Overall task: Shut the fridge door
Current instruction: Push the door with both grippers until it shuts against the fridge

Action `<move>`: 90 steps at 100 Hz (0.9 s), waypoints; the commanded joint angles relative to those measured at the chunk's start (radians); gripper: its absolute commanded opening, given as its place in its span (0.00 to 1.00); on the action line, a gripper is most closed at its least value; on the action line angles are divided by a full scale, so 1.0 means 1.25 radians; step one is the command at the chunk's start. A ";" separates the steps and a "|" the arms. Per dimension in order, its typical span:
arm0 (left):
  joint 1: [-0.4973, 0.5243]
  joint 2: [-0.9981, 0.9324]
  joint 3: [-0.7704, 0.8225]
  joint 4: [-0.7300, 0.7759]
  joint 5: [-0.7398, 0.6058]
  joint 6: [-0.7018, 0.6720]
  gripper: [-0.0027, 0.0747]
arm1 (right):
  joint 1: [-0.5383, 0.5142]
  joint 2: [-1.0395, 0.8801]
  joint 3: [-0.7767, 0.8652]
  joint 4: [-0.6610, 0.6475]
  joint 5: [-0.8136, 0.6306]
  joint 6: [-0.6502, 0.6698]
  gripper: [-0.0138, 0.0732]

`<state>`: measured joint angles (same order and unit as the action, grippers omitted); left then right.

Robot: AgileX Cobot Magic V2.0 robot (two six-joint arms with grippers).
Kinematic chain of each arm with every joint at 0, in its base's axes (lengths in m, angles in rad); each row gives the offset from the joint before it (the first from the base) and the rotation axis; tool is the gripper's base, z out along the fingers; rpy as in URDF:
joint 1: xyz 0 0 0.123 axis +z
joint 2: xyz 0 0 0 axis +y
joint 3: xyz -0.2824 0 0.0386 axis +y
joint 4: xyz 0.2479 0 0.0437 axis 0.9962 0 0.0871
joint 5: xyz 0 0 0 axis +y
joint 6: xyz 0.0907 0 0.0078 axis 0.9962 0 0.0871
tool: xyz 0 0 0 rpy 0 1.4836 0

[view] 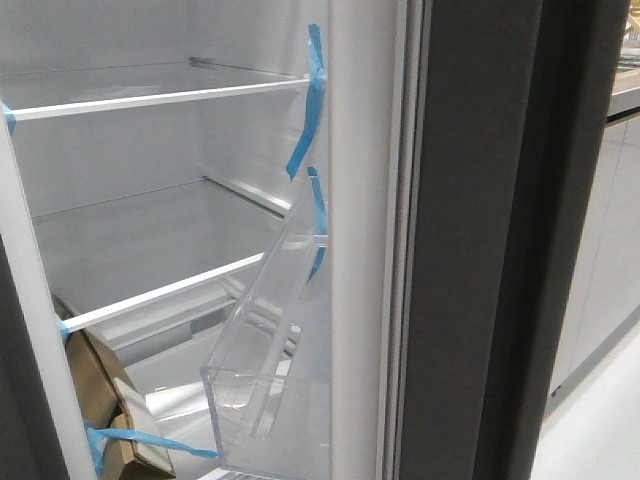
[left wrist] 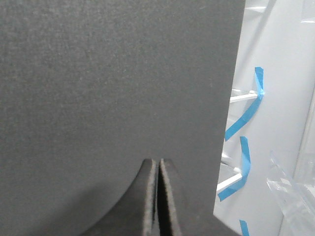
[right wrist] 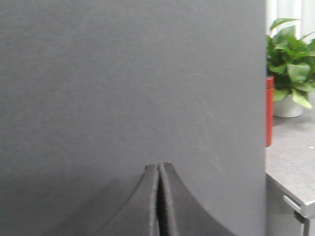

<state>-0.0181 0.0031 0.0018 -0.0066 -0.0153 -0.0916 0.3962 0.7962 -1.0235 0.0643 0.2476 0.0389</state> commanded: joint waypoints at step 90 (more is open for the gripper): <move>-0.005 0.015 0.022 -0.001 -0.061 -0.003 0.01 | 0.201 0.307 -0.255 0.002 -0.130 -0.009 0.07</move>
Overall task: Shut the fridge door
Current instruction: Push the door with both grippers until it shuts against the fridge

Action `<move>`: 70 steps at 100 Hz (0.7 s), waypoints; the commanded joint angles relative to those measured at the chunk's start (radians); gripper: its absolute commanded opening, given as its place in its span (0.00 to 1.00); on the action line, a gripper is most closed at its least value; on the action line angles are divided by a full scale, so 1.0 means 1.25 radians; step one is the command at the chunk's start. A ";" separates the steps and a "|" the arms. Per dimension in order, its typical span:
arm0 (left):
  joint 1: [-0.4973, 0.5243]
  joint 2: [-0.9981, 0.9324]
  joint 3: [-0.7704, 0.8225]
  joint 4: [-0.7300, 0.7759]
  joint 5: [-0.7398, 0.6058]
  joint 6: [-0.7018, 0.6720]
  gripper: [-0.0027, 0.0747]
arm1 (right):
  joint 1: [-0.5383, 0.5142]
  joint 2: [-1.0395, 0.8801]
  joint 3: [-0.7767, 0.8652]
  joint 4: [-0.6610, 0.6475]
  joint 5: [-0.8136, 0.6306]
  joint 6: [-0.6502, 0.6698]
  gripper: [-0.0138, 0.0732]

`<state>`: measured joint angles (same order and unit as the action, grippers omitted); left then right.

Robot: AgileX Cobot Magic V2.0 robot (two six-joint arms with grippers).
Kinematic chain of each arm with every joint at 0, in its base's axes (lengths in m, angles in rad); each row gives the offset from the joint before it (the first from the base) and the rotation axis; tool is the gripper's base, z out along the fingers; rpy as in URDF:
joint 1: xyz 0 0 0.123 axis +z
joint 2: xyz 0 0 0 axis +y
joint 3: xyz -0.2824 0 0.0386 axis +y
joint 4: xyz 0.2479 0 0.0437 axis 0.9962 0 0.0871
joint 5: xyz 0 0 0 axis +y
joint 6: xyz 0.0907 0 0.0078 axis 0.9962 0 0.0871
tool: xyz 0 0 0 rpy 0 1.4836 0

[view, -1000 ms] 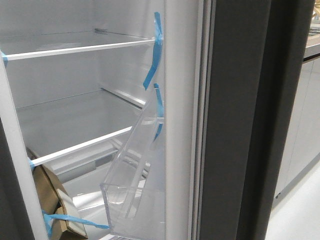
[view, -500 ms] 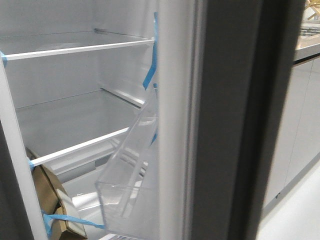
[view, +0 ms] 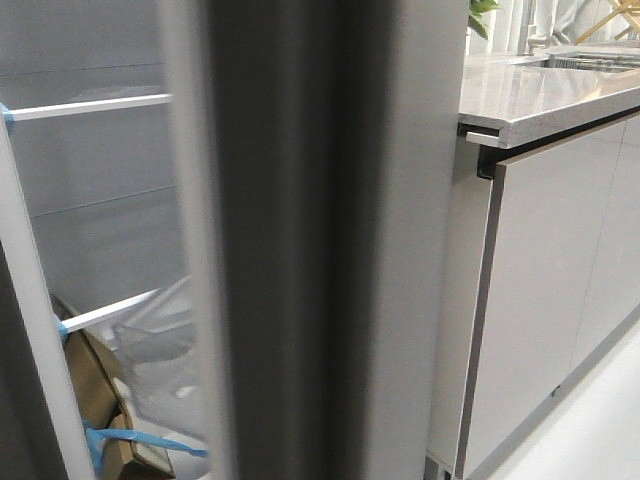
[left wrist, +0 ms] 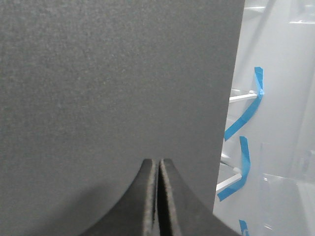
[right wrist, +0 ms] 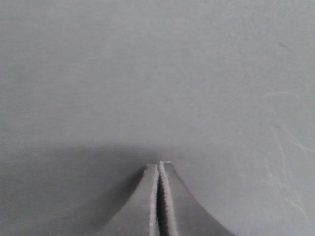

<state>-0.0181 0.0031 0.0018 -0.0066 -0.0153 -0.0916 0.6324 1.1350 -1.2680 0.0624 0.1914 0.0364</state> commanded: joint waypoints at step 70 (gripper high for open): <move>-0.005 0.015 0.022 -0.001 -0.061 -0.003 0.01 | 0.022 0.423 -0.308 0.003 -0.314 -0.007 0.07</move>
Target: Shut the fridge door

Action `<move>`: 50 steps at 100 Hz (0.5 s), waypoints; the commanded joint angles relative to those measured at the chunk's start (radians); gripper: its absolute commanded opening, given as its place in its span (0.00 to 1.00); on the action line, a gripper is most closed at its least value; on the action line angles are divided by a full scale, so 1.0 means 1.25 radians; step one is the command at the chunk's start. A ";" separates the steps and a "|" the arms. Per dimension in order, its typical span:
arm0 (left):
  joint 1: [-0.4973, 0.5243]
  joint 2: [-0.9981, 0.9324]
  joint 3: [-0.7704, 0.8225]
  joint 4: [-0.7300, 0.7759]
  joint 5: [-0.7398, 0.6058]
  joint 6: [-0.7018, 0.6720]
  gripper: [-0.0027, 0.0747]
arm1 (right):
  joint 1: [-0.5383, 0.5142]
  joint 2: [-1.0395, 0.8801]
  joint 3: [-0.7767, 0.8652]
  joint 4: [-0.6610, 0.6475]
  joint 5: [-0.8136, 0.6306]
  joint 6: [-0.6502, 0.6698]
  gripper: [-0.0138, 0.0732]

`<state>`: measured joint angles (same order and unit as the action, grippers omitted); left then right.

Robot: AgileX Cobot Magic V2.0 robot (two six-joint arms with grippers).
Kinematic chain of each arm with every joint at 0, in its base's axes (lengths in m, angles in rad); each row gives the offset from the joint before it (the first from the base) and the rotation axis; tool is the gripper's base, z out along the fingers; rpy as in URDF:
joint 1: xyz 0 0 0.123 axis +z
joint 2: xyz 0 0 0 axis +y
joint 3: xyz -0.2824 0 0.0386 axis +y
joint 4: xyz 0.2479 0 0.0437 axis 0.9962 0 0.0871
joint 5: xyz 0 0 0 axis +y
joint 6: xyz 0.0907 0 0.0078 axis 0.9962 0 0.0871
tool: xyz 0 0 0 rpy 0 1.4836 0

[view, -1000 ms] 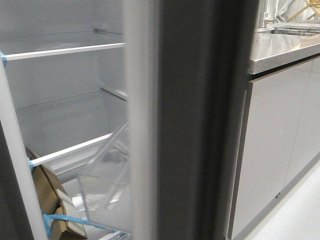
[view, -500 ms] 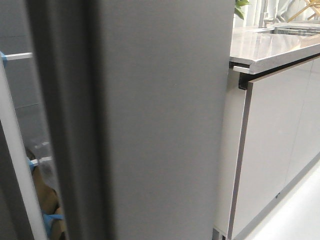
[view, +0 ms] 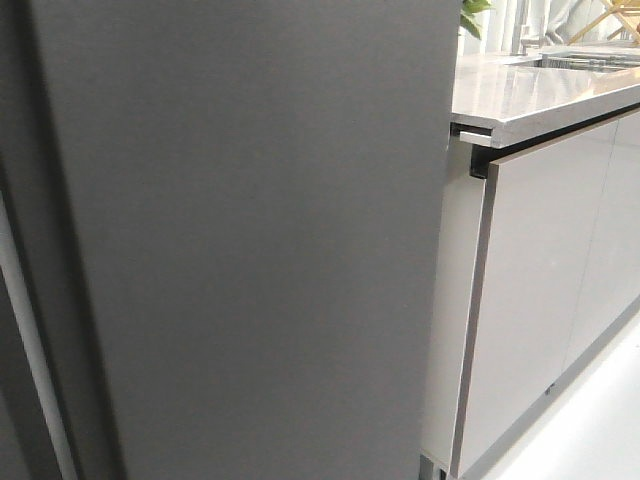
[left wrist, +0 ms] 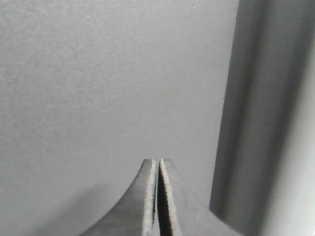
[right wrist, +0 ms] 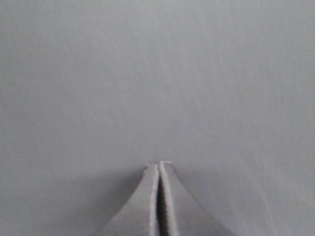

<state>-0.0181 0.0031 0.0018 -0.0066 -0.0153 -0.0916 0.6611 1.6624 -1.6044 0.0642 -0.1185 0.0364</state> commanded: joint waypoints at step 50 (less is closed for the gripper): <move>-0.005 0.015 0.022 -0.001 -0.061 -0.003 0.01 | -0.052 -0.005 -0.044 -0.028 0.014 -0.038 0.07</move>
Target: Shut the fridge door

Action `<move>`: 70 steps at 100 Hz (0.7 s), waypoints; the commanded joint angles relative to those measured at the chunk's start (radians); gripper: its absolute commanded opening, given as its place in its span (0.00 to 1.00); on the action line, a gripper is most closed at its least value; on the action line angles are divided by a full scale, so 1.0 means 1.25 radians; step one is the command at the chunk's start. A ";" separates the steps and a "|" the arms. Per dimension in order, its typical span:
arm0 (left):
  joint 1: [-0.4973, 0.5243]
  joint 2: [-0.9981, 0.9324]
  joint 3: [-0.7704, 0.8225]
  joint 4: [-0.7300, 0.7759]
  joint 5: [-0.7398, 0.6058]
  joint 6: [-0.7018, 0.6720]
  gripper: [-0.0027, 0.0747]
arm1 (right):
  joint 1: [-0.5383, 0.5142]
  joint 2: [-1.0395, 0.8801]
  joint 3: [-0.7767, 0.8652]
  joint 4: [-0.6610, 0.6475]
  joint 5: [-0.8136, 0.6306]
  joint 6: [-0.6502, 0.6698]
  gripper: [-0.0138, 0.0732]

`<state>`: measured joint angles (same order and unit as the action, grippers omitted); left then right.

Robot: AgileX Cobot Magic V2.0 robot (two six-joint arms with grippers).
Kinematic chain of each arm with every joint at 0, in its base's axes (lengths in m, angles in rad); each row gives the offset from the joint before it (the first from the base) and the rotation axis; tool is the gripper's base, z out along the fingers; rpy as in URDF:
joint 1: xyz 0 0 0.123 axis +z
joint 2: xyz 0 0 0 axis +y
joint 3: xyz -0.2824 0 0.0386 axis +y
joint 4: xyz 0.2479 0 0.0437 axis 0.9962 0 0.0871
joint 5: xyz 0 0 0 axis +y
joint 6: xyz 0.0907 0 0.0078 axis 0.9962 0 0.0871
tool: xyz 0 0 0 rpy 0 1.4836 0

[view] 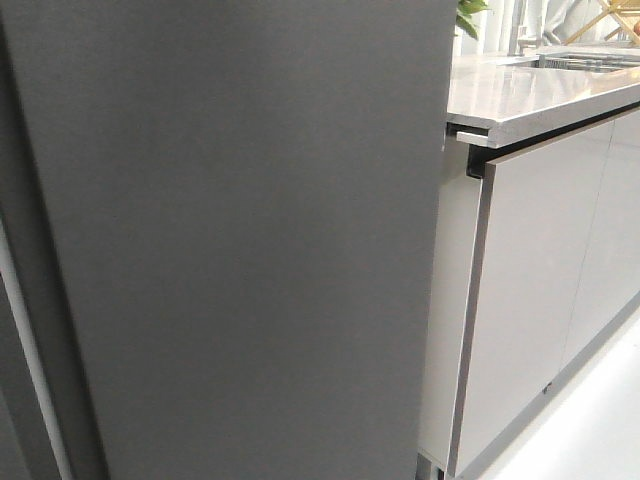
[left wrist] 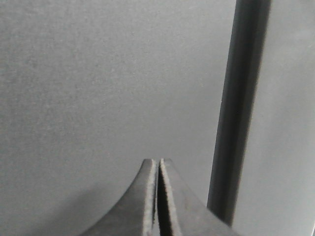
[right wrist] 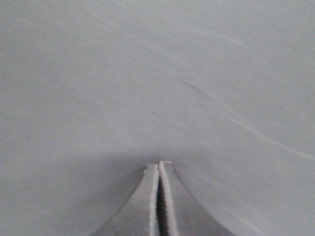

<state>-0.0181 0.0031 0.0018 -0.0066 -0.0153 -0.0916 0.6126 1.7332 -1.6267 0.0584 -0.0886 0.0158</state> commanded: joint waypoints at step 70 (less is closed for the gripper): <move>-0.005 0.015 0.022 -0.001 -0.061 -0.003 0.01 | -0.204 -0.598 0.543 -0.029 -0.092 -0.060 0.07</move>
<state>-0.0181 0.0031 0.0018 -0.0066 -0.0153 -0.0916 0.3960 1.0951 -1.0191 0.0165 -0.0839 -0.0486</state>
